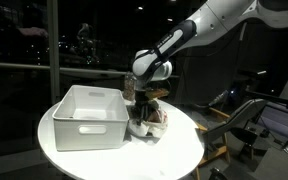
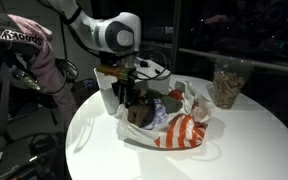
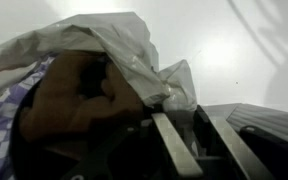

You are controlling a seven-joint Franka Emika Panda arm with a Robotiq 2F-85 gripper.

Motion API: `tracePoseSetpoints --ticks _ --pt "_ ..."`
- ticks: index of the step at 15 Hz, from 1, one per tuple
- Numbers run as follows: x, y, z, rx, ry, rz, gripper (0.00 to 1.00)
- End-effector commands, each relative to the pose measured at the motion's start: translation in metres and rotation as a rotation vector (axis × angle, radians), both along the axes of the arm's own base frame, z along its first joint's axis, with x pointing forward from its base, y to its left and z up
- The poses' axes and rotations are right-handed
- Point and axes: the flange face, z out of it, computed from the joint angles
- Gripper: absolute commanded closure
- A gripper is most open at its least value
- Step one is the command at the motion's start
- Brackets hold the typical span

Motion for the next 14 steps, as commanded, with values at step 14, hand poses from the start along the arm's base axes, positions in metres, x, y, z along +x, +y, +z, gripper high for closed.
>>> tracePoseSetpoints --ticks 14 --pt "0.014 -0.041 0.081 0.090 0.023 -0.193 1.00"
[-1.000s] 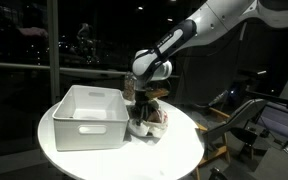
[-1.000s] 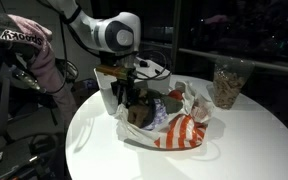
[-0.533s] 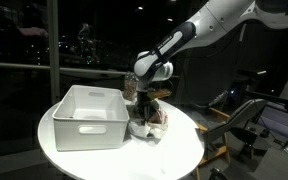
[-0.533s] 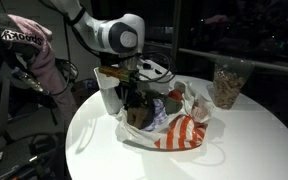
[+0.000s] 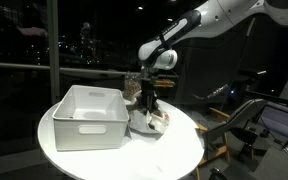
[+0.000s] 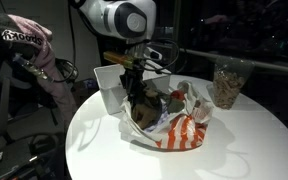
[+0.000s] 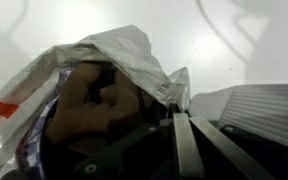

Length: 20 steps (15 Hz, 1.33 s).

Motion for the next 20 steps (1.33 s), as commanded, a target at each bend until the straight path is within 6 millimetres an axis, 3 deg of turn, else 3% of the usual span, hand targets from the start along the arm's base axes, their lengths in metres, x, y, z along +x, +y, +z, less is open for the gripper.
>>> tracePoseSetpoints --ticks 1,6,11,14,16,20 --pt "-0.002 -0.001 0.046 0.091 -0.049 -0.023 1.00" --pt "-0.006 -0.011 0.095 0.191 -0.178 -0.097 1.00" --pt "-0.019 -0.023 0.143 0.073 -0.403 -0.115 1.00" --pt "-0.027 -0.029 0.161 0.020 -0.505 -0.142 1.00" --pt "-0.026 -0.026 0.157 0.000 -0.522 -0.134 1.00" --pt "-0.020 0.005 0.102 -0.003 -0.396 -0.013 1.00"
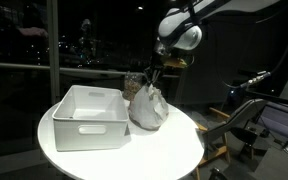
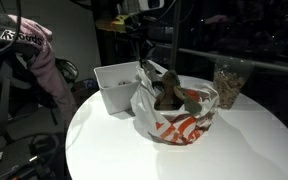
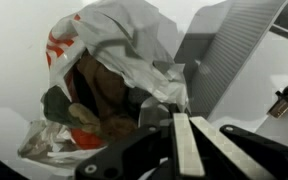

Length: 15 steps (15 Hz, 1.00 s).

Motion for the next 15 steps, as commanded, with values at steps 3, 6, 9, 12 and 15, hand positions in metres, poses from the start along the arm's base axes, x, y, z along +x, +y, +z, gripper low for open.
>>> tracePoseSetpoints --ticks 3,6,9,12,15 --pt "0.001 0.053 -0.061 -0.012 0.100 0.146 1.00" --pt "-0.002 0.058 -0.064 -0.046 0.102 0.133 0.96" --pt "-0.007 0.042 -0.042 -0.083 0.048 0.077 0.70" --pt "-0.008 0.024 -0.012 -0.134 -0.022 0.015 0.47" --pt "-0.001 0.014 0.010 -0.191 -0.105 -0.026 0.24"
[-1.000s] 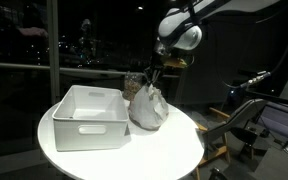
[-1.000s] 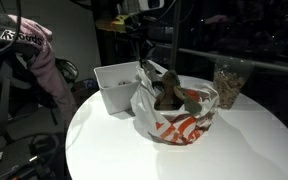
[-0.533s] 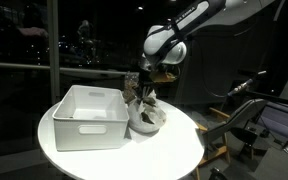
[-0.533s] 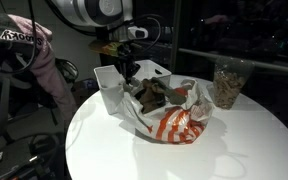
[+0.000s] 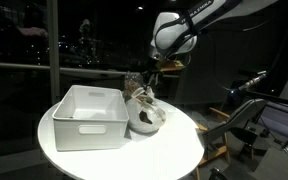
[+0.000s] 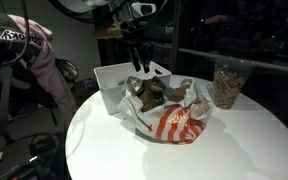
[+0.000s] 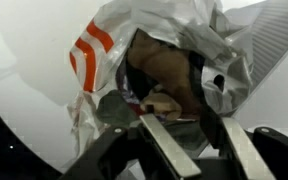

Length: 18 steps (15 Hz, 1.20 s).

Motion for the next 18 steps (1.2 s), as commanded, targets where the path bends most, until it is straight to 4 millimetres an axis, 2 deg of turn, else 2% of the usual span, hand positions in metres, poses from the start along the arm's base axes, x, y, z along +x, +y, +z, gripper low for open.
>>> tracePoseSetpoints --ticks 1,3,4,9,12,18 --pt "0.008 -0.008 0.024 -0.065 -0.110 -0.067 0.18" --pt "0.023 -0.010 0.015 -0.124 -0.138 -0.082 0.03" --pt "0.030 -0.011 0.010 -0.159 -0.138 -0.083 0.00" --pt "0.071 -0.026 -0.017 -0.240 -0.119 -0.017 0.00" --pt "0.098 -0.043 -0.025 -0.301 -0.121 0.037 0.00" --pt "0.142 -0.076 -0.040 -0.315 -0.106 0.167 0.00"
